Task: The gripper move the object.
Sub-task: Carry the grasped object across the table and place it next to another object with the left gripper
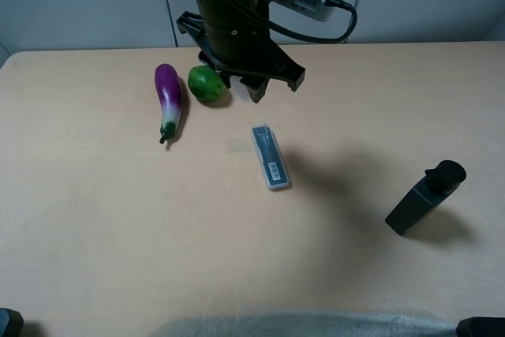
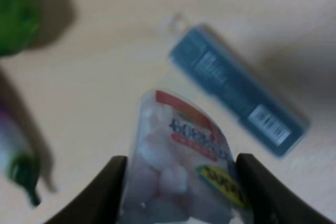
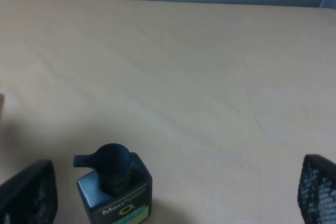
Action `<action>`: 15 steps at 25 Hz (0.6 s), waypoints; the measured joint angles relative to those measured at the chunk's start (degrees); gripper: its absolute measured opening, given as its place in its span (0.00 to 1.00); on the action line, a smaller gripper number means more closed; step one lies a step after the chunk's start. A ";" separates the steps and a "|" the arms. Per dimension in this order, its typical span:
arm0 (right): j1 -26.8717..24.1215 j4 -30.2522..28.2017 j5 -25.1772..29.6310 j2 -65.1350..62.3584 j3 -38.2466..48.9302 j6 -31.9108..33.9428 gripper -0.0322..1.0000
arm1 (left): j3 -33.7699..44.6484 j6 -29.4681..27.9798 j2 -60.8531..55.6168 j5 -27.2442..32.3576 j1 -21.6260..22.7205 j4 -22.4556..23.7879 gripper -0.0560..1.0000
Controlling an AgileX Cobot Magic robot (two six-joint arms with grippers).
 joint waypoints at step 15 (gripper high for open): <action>0.00 0.00 0.00 0.00 0.00 0.00 0.70 | -10.46 0.60 11.51 0.08 -3.71 -5.24 0.47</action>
